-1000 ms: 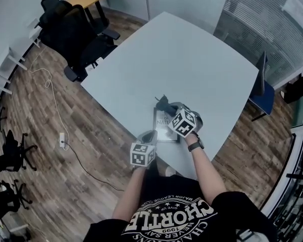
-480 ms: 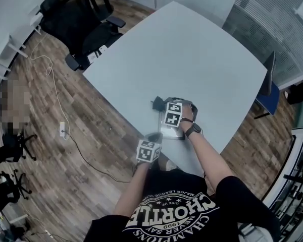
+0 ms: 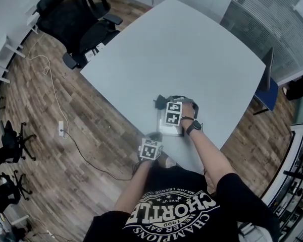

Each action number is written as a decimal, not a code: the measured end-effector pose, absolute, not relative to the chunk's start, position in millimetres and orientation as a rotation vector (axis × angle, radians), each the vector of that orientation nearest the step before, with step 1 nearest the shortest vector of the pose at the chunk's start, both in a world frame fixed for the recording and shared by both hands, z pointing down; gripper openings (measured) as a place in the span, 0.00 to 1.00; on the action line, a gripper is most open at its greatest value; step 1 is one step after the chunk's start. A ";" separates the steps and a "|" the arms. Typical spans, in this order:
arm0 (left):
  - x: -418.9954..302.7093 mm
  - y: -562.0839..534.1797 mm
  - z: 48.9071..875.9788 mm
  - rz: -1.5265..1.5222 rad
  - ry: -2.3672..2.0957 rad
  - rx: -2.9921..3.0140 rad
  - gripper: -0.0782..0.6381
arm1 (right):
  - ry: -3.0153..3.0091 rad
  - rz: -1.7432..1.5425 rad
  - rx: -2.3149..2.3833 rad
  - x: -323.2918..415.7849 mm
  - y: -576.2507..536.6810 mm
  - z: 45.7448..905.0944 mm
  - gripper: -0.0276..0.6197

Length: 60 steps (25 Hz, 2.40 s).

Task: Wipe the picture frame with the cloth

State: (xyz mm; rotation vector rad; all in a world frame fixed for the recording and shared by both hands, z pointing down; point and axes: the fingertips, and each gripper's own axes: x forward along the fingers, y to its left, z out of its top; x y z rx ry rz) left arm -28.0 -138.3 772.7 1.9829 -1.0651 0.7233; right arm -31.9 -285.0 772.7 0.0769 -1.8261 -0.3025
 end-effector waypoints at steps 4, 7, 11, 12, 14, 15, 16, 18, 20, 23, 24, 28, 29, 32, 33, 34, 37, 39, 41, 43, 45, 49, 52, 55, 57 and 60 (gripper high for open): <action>-28.4 -137.9 770.6 0.696 -1.064 1.969 0.12 | -1.765 -0.309 0.113 1.8 -289.4 772.3 0.16; -28.5 -137.7 769.4 0.690 -1.063 1.963 0.12 | -1.727 -0.305 0.148 29.1 -292.1 769.8 0.16; -31.7 -139.7 773.1 0.684 -1.087 1.964 0.12 | -1.692 -0.297 0.180 56.7 -290.6 768.6 0.16; -31.1 -140.3 773.4 0.684 -1.089 1.963 0.12 | -1.696 -0.292 0.190 60.7 -290.6 768.9 0.16; -29.3 -141.0 773.8 0.686 -1.091 1.961 0.12 | -1.703 -0.276 0.213 66.6 -291.6 769.8 0.16; -28.6 -141.0 773.9 0.686 -1.092 1.961 0.12 | -1.703 -0.267 0.221 68.4 -291.9 770.1 0.16; -28.2 -140.8 774.0 0.687 -1.091 1.961 0.12 | -1.701 -0.259 0.226 68.8 -291.8 770.1 0.16; -28.3 -140.1 773.9 0.684 -1.091 1.957 0.12 | -1.713 -0.251 0.231 63.2 -290.9 767.6 0.16; -28.6 -140.1 772.9 0.677 -1.090 1.952 0.12 | -1.757 -0.244 0.237 47.4 -289.1 760.1 0.16; -28.7 -140.6 771.5 0.673 -1.090 1.949 0.12 | -1.820 -0.252 0.217 14.4 -283.1 750.2 0.16; -28.7 -140.7 771.6 0.672 -1.091 1.949 0.12 | -1.832 -0.262 0.200 2.9 -280.4 749.2 0.16; -26.9 -139.4 771.3 0.672 -1.092 1.950 0.12 | -1.859 -0.299 0.126 -37.8 -267.6 750.7 0.16; -25.9 -139.3 771.1 0.675 -1.090 1.952 0.12 | -1.860 -0.304 0.108 -44.8 -264.6 752.8 0.16; -25.2 -140.0 770.6 0.673 -1.087 1.953 0.12 | -1.832 -0.312 0.065 -54.0 -258.0 763.8 0.16; -25.6 -139.7 770.6 0.672 -1.086 1.954 0.12 | -1.821 -0.315 0.060 -53.4 -256.8 767.1 0.16; -26.1 -139.1 770.7 0.671 -1.085 1.955 0.12 | -1.815 -0.317 0.060 -51.5 -256.2 769.3 0.16; -27.8 -138.4 771.4 0.672 -1.089 1.958 0.12 | -1.811 -0.299 0.079 -39.5 -257.2 770.5 0.16; -29.5 -139.1 771.4 0.672 -1.091 1.953 0.12 | -1.798 -0.282 0.098 -25.5 -259.7 770.7 0.16; -31.0 -139.3 771.6 0.675 -1.090 1.947 0.12 | -1.785 -0.261 0.122 -8.8 -261.0 771.2 0.16; -32.0 -139.4 771.5 0.676 -1.092 1.945 0.12 | -1.775 -0.240 0.150 8.7 -261.3 771.5 0.16; -31.7 -139.4 771.3 0.678 -1.093 1.945 0.12 | -1.772 -0.220 0.180 25.3 -261.6 770.4 0.16; -29.7 -139.7 770.3 0.682 -1.092 1.947 0.12 | -1.777 -0.186 0.233 47.3 -263.7 765.3 0.16; -28.5 -139.9 769.6 0.689 -1.091 1.948 0.12 | -1.774 -0.173 0.250 54.2 -265.0 763.4 0.16; -26.9 -139.2 770.3 0.688 -1.084 1.945 0.12 | -1.777 -0.158 0.255 50.8 -264.6 761.8 0.16; -27.0 -139.0 770.5 0.683 -1.082 1.943 0.12 | -1.811 -0.153 0.247 35.0 -262.3 756.6 0.16; -27.6 -139.0 770.7 0.677 -1.082 1.942 0.12 | -1.880 -0.159 0.206 -1.6 -253.9 749.6 0.16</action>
